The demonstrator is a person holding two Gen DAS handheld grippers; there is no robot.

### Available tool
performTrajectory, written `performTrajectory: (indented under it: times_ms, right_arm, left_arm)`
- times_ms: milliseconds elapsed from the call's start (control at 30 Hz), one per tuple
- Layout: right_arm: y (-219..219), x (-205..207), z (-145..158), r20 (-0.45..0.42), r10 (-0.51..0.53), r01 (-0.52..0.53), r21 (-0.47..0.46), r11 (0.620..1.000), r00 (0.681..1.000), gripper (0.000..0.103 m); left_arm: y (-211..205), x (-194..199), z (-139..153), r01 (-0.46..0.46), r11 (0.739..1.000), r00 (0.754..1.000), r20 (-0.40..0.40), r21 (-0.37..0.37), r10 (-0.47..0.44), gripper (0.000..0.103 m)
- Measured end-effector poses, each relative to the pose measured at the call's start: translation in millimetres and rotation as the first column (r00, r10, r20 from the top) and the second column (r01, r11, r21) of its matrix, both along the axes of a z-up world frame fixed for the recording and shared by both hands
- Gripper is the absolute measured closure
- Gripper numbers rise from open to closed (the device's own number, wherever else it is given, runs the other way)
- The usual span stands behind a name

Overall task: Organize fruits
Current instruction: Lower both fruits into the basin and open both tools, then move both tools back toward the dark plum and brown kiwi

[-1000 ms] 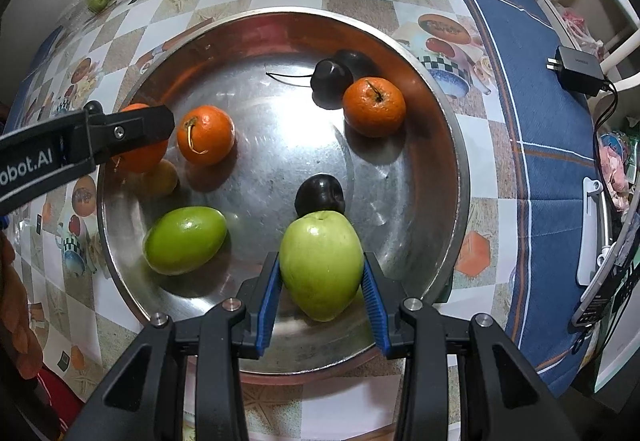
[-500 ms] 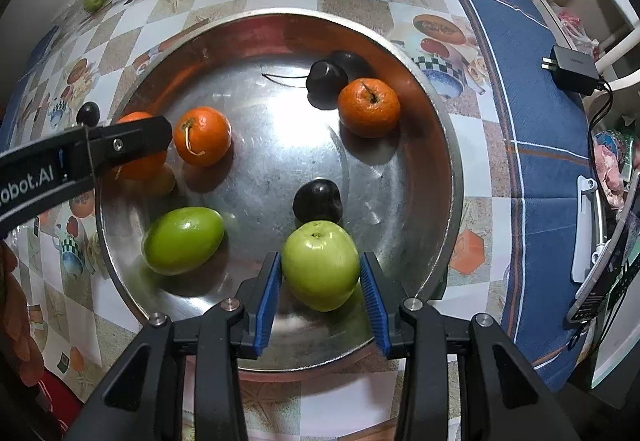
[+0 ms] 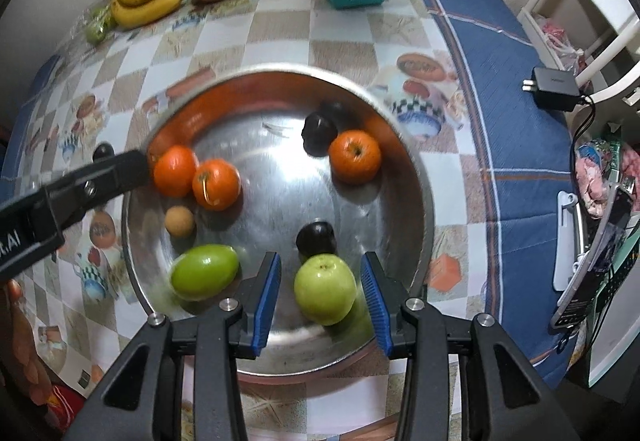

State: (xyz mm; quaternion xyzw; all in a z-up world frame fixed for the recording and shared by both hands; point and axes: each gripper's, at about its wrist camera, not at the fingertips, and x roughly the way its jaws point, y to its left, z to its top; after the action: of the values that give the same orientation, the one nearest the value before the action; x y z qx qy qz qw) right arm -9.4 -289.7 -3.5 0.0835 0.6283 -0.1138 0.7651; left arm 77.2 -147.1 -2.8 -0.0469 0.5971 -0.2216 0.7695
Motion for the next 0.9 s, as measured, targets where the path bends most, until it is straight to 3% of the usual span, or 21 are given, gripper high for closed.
performTrajectory:
  times_ms: [300,367,433,500,567,733,833,900]
  right_arm:
    - [-2,0,3,0.016,-0.040,0.040,0.003,0.999,0.999,0.060]
    - [-2,-1,3,0.015,-0.049,0.049,0.001,0.999,0.999,0.051]
    - [-3,-2,2,0.014,-0.054,0.054,0.005,0.999,0.998,0.049]
    - [-4,0,1,0.013,-0.057,0.057,0.005,0.998,0.998,0.048]
    - [-5,0,0,0.013,-0.064,0.064,0.004,0.998,0.998,0.034]
    - [-5,3,0,0.019,-0.066,0.066,0.000,0.998,0.998,0.028]
    - [-4,5,-1,0.024,-0.066,0.066,0.001,0.998,0.998,0.017]
    - [-1,7,-1,0.024,-0.061,0.061,0.002,0.998,0.998,0.017]
  left_arm:
    - [24,6,-10,-0.045,0.997,0.999,-0.004,0.067,0.046,0.025]
    - [27,7,-16,-0.046,0.994,0.999,-0.007,0.098,0.047,0.025]
    - [28,8,-20,-0.053,0.992,0.998,-0.009,0.113,0.055,0.025]
    - [31,8,-22,-0.062,0.991,0.998,-0.008,0.120,0.063,0.017]
    - [33,9,-23,-0.070,0.989,0.998,0.008,0.128,0.070,0.009]
    - [39,12,-23,-0.088,0.986,0.996,0.021,0.139,0.086,0.004]
    - [42,14,-25,-0.105,0.983,0.994,0.032,0.153,0.101,0.001]
    - [45,15,-26,-0.115,0.982,0.993,0.032,0.149,0.111,0.000]
